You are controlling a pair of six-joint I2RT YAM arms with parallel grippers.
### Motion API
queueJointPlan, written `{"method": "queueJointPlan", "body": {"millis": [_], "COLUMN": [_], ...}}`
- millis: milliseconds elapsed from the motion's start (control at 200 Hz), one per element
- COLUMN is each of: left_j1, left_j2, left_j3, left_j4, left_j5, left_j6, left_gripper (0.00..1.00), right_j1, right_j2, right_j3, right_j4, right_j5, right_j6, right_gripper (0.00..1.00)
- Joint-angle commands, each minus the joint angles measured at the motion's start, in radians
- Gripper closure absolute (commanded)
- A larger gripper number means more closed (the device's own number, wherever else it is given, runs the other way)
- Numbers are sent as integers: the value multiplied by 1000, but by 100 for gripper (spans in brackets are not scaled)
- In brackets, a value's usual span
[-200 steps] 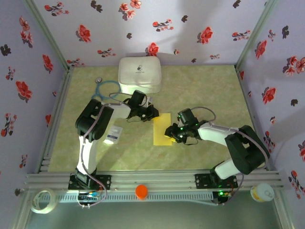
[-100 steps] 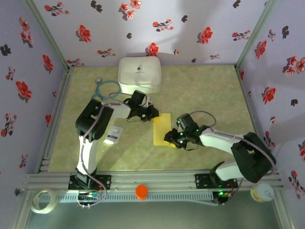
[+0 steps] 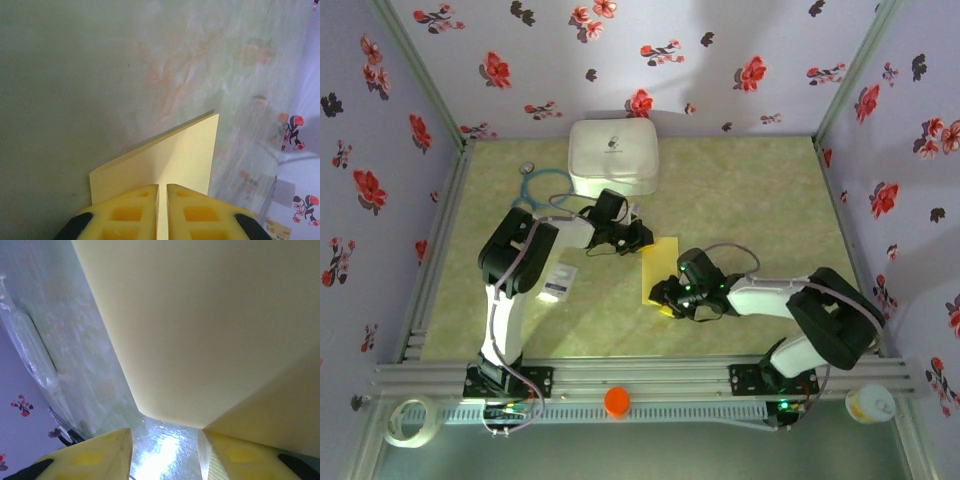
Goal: Fold a paper plane with a square sheet of paper (pick it up from the middle)
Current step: Fold the triangle a second time at the center of the table.
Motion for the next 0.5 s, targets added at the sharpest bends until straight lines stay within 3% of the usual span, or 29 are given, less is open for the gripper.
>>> {"method": "queueJointPlan", "body": {"millis": [0, 260, 495], "left_j1": [-14, -12, -12], "left_j2": [34, 37, 39], "left_j3": [-30, -28, -26], "left_j4": [-78, -79, -78], "left_j5": [-21, -21, -21], "left_j6": [-12, -13, -12], "left_gripper": [87, 87, 87], "right_j1": [6, 2, -33], "right_j2": [6, -97, -138], "right_j3": [-28, 1, -3], "right_j4": [60, -68, -85], "right_j5": [52, 170, 190], "right_j6": [52, -9, -36], "right_gripper": [59, 58, 55]}}
